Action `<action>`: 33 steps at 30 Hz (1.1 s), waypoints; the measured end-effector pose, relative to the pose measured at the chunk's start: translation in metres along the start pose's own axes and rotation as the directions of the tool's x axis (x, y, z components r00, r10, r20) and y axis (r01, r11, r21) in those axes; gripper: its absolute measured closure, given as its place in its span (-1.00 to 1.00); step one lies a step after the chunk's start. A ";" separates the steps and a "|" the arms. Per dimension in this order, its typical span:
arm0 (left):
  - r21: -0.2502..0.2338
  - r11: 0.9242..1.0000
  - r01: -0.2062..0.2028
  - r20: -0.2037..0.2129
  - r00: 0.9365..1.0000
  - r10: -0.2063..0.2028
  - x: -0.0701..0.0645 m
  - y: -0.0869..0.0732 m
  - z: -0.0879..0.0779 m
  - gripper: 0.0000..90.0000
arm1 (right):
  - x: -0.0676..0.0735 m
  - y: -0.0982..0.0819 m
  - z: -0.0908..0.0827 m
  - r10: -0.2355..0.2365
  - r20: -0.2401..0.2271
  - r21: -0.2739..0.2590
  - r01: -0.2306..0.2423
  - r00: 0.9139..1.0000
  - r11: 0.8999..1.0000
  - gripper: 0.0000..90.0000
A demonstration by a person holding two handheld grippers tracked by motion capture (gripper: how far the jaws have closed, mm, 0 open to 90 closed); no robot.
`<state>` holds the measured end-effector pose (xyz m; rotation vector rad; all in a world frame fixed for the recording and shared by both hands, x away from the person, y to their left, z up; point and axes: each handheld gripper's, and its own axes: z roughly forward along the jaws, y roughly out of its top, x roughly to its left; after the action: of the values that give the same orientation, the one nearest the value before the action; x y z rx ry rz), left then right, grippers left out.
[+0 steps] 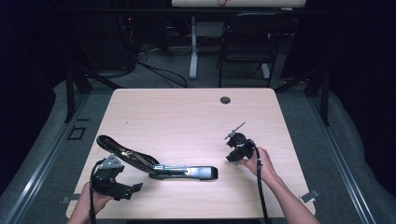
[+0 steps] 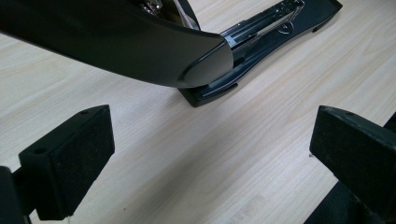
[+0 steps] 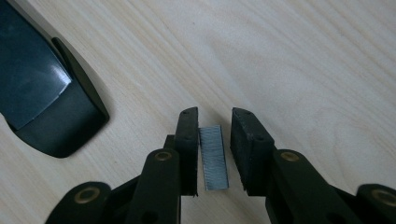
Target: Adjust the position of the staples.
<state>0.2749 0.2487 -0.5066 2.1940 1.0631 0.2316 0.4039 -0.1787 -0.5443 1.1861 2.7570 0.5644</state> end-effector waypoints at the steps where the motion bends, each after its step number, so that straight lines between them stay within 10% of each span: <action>1: 0.013 1.000 -0.005 0.008 1.000 0.005 0.000 0.000 0.000 -1.00 | 0.000 0.000 0.001 -0.002 0.010 0.001 0.001 1.000 1.000 0.68; 33: 0.019 1.000 -0.021 -0.008 1.000 0.021 0.003 -0.001 0.001 -1.00 | 0.022 0.005 -0.021 -0.103 -0.006 -0.104 0.102 0.995 0.989 0.74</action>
<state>0.2764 0.2506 -0.5084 2.2240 1.0506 0.2407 0.3876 -0.1664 -0.5212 1.0164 2.7407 0.6956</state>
